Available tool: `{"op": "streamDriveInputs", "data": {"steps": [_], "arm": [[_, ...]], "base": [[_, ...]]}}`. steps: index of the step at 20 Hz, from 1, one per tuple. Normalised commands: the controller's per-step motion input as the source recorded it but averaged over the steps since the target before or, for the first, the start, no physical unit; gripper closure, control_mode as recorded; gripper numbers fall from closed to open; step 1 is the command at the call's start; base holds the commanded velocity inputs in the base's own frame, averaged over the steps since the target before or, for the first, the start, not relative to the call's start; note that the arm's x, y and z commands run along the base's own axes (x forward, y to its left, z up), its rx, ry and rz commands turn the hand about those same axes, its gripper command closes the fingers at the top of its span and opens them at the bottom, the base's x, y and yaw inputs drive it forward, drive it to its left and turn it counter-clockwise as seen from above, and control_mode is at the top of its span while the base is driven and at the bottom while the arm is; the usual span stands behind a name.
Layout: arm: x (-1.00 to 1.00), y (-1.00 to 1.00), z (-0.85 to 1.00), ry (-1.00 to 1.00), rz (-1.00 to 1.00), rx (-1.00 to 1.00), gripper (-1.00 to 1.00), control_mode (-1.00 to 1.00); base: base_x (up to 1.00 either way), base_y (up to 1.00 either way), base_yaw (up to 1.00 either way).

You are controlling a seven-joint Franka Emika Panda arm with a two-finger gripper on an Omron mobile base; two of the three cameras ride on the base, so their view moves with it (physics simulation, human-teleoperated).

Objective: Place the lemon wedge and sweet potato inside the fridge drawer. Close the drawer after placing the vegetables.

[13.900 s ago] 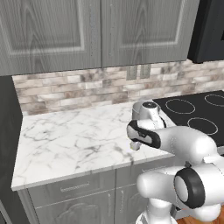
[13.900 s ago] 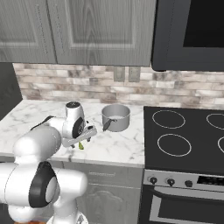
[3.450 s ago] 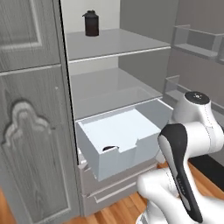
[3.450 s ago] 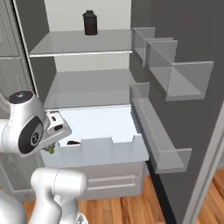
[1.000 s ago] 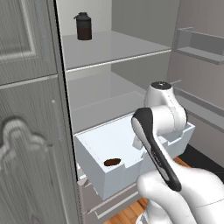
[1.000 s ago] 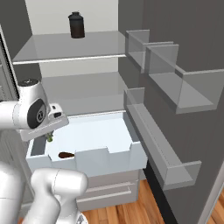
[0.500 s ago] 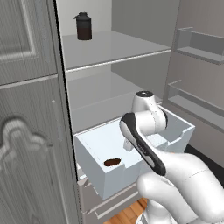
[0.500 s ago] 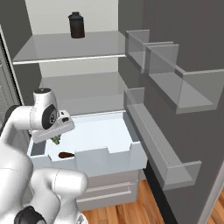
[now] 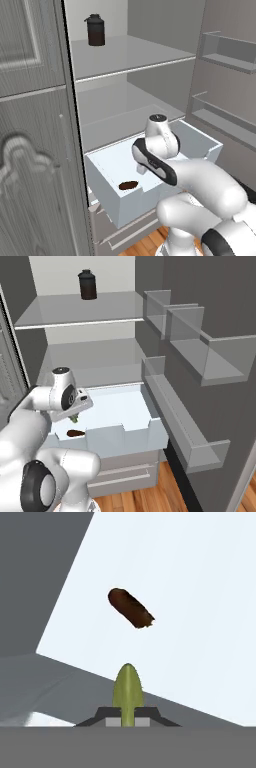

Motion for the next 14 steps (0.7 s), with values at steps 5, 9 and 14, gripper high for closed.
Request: {"op": "streamDriveInputs", "data": {"steps": [5, 9, 14], "arm": [[0.31, 0.00, -0.50, 0.00, 0.00, 0.00, 1.00, -1.00], [0.22, 0.00, -0.54, 0.00, 0.00, 0.00, 1.00, -1.00], [0.16, 0.00, -0.55, 0.00, 0.00, 0.00, 1.00, -1.00]], "base": [[0.00, 0.00, 0.00], [0.00, 0.00, 0.00], [0.00, 0.00, 0.00]]}}
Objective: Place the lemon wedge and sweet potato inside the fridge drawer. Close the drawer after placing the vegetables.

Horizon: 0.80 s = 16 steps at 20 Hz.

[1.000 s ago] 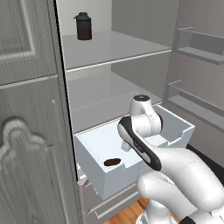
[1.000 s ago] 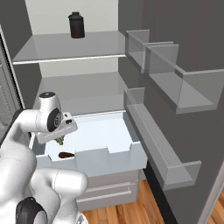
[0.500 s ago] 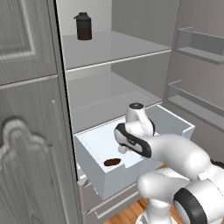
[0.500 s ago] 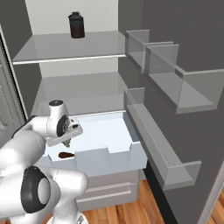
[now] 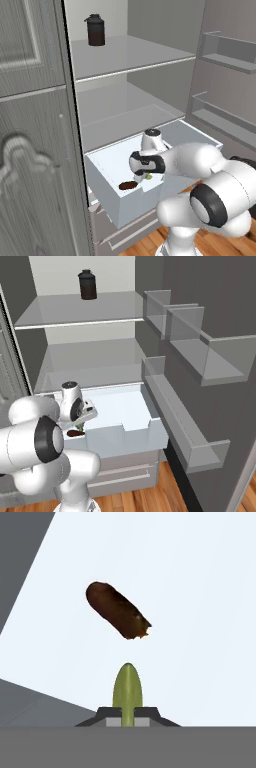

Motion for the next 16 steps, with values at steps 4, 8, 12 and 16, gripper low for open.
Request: {"op": "streamDriveInputs", "data": {"steps": [4, 8, 12, 16], "arm": [[0.02, 0.02, -0.44, 0.00, 0.00, 0.00, 1.00, -1.00], [0.00, 0.00, -0.41, 0.00, 0.00, 0.00, 1.00, -1.00], [0.00, 0.00, -0.32, 0.00, 0.00, 0.00, -1.00, -1.00], [0.00, 0.00, -0.05, 0.00, 0.00, 0.00, -1.00, -1.00]], "base": [[0.00, 0.00, 0.00], [0.00, 0.00, 0.00], [0.00, 0.00, 0.00], [0.00, 0.00, 0.00]]}}
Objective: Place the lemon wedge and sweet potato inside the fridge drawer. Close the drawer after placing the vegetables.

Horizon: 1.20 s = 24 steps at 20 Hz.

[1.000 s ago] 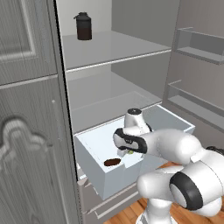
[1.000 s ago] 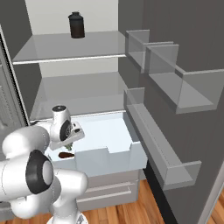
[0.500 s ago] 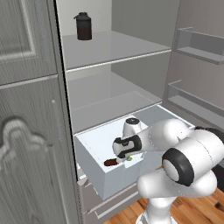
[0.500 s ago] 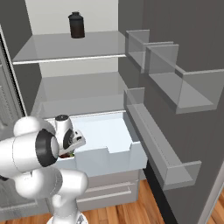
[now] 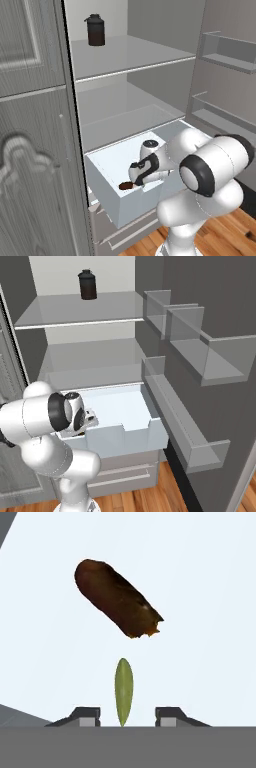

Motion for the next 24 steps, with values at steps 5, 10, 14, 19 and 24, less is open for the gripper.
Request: {"op": "streamDriveInputs", "data": {"steps": [5, 10, 14, 19, 24], "arm": [[0.00, 0.00, 0.19, 0.00, -0.01, 0.00, -1.00, -1.00], [-0.03, -0.05, 0.87, -0.01, -0.10, 0.01, -1.00, -1.00], [-0.44, -0.39, 0.93, -0.05, -0.17, 0.09, -1.00, -1.00], [-0.73, -0.51, 0.42, -0.08, -0.34, 0.18, -1.00, -1.00], [-0.61, -0.49, 0.21, -0.09, -0.39, 0.20, -1.00, -1.00]], "base": [[0.00, 0.00, 0.00], [0.00, 0.00, 0.00], [0.00, 0.00, 0.00], [0.00, 0.00, 0.00], [0.00, 0.00, 0.00]]}}
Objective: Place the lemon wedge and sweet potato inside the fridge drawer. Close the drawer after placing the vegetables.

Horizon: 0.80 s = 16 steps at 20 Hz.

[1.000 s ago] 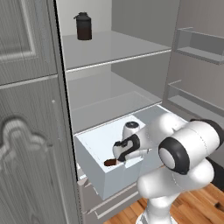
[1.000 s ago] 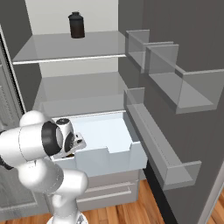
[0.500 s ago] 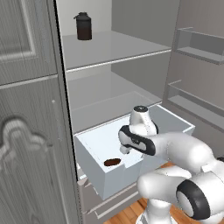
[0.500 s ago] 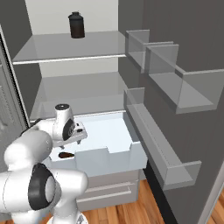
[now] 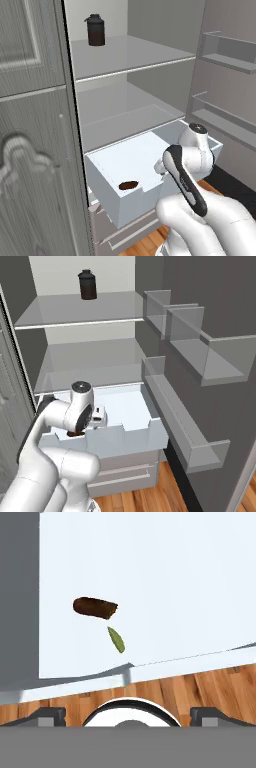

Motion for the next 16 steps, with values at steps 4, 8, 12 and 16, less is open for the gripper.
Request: {"op": "streamDriveInputs", "data": {"steps": [4, 8, 12, 16], "arm": [[-0.26, -0.37, 0.00, -0.03, -0.31, 0.15, -1.00, -1.00], [0.00, -0.27, -0.05, 0.00, -0.20, 0.10, -1.00, -1.00], [0.12, -0.16, -0.42, 0.02, -0.12, 0.05, -1.00, -1.00], [0.07, -0.24, -0.54, 0.03, -0.11, 0.07, -1.00, -1.00]], "base": [[0.00, 0.00, 0.00], [0.00, 0.00, 0.00], [0.00, 0.00, 0.00], [0.00, 0.00, 0.00]]}}
